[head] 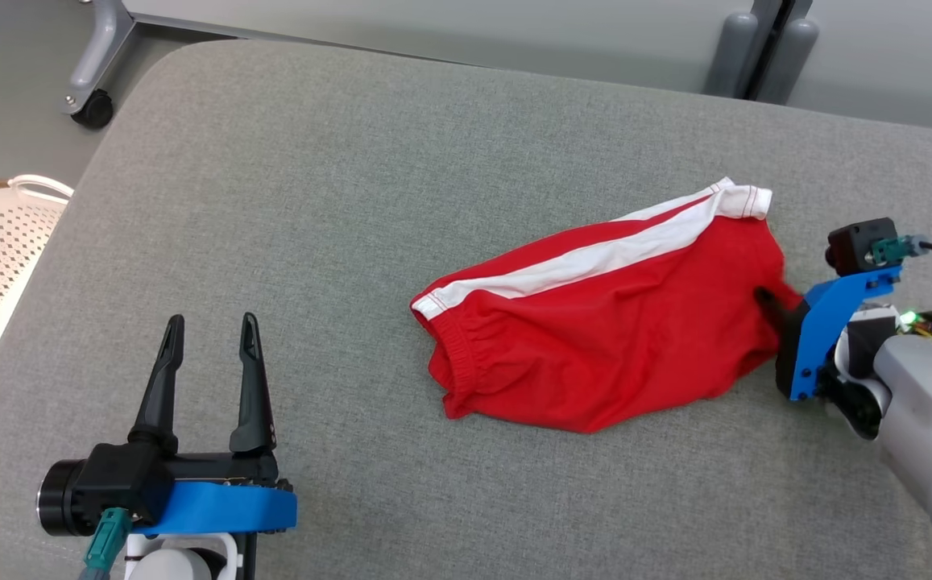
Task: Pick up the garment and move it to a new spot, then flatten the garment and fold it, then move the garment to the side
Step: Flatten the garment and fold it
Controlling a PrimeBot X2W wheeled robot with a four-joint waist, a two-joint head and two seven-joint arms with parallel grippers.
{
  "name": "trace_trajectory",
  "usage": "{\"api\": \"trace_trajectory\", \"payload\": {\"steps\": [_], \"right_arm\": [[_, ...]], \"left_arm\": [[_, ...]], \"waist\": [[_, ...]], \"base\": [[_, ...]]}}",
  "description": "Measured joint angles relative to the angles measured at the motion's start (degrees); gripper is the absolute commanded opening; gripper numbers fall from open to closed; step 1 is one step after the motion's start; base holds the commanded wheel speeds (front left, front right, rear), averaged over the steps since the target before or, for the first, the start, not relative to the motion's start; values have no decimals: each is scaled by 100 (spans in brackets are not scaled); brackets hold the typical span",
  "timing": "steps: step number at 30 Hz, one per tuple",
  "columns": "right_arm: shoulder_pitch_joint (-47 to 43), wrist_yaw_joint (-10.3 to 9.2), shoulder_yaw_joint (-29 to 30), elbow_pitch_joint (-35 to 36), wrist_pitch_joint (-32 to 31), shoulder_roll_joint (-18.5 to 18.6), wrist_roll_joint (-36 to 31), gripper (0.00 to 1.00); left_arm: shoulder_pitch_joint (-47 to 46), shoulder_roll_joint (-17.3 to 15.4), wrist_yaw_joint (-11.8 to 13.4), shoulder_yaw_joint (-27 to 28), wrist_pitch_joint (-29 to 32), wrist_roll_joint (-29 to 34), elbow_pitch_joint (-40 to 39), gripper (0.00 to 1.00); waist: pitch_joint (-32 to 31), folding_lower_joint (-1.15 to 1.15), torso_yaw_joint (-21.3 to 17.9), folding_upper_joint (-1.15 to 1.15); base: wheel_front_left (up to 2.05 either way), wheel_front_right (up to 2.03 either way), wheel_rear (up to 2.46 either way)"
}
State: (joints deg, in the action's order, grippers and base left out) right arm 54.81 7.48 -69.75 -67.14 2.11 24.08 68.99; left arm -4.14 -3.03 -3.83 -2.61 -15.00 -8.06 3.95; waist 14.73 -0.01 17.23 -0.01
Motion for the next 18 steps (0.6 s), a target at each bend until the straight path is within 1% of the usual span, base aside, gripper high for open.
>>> {"api": "trace_trajectory", "payload": {"steps": [5,9,18], "right_arm": [[-131,1,91,40,10,-69,199,0],[-330,2,153,126,268,-101,320,0],[-993,1,304,423,920,-101,620,0]], "left_arm": [[-1,4,-23,0,0,3,44,100],[39,9,-29,-22,0,-1,84,100],[347,11,-76,143,0,97,118,100]], "waist": [[-78,0,-54,1],[-201,1,-173,1],[-583,0,-704,1]], "base": [[0,0,0],[0,0,0],[0,0,0]]}}
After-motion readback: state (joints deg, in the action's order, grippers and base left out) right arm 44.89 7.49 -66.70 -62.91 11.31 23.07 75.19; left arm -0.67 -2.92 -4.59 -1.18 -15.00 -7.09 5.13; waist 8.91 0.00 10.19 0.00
